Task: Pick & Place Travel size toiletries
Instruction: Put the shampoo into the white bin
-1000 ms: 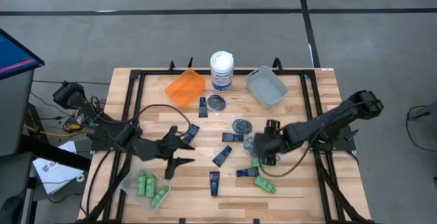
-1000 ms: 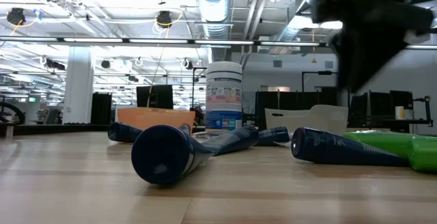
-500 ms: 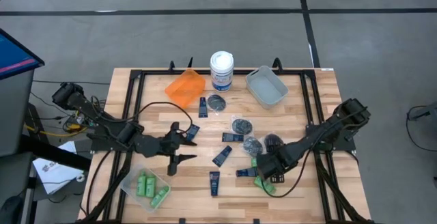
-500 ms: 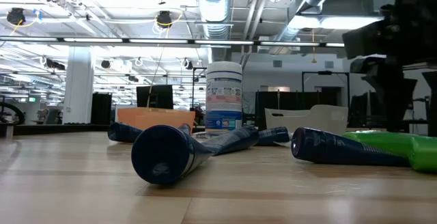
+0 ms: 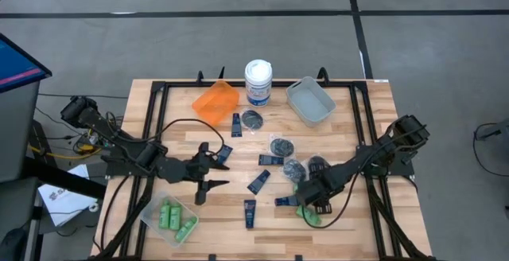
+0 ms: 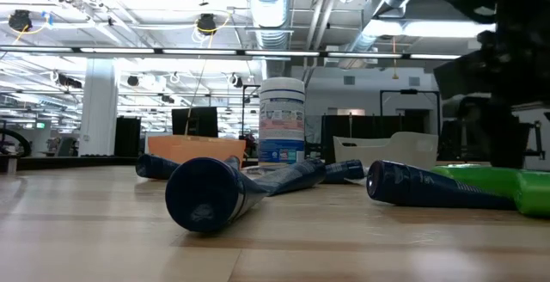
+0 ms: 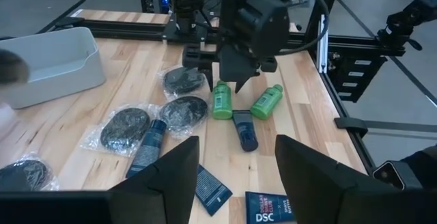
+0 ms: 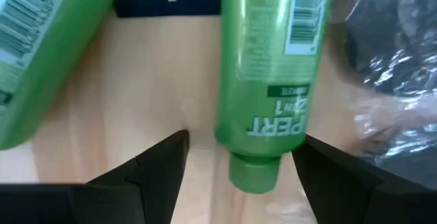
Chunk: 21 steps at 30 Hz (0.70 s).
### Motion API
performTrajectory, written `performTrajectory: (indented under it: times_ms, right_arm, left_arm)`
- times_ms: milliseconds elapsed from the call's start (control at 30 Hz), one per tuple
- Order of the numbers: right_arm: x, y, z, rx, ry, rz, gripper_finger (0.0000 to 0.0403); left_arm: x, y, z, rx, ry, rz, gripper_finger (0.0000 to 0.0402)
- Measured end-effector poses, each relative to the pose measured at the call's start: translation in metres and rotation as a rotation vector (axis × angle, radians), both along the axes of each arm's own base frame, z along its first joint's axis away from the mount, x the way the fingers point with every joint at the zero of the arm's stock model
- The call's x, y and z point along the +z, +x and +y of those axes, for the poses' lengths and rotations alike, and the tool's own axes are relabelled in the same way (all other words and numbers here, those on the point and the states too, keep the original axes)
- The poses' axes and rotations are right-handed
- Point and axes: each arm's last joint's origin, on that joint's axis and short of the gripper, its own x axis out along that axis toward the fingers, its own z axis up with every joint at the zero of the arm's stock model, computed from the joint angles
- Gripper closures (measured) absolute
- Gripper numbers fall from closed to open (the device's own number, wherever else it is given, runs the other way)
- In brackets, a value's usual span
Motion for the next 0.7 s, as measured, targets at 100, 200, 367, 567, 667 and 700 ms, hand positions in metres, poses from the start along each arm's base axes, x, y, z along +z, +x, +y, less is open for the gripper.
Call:
performTrajectory:
  times_ms: [100,200,367,567,667,700]
  right_arm:
    - [-0.0046,-0.0034,-0.0019,-0.002,0.008,0.008,0.0147]
    - [-0.0031,-0.0030,-0.0044,-0.011,0.012,-0.003,0.0148]
    - [0.0000,-0.0021,-0.0059,-0.017,0.019,-0.021,0.0171]
    - [-0.0001,-0.0019,-0.0054,-0.020,0.024,-0.023,0.0239]
    - [-0.0002,-0.0019,-0.0054,-0.020,0.024,-0.023,0.0272]
    - [-0.0002,-0.0019,-0.0055,-0.019,0.023,-0.023,0.0282]
  left_arm:
    - [0.0000,0.0000,0.0000,0.000,0.000,0.000,0.0212]
    - [0.0000,0.0000,0.0001,0.000,0.000,0.000,0.0212]
    - [0.0001,0.0001,0.0000,0.000,-0.001,-0.001,0.0212]
    - [0.0002,0.0001,0.0000,0.000,-0.001,-0.002,0.0212]
    - [0.0002,0.0001,0.0000,0.000,-0.001,-0.002,0.0212]
    - [0.0002,0.0001,0.0000,0.001,-0.001,-0.002,0.0212]
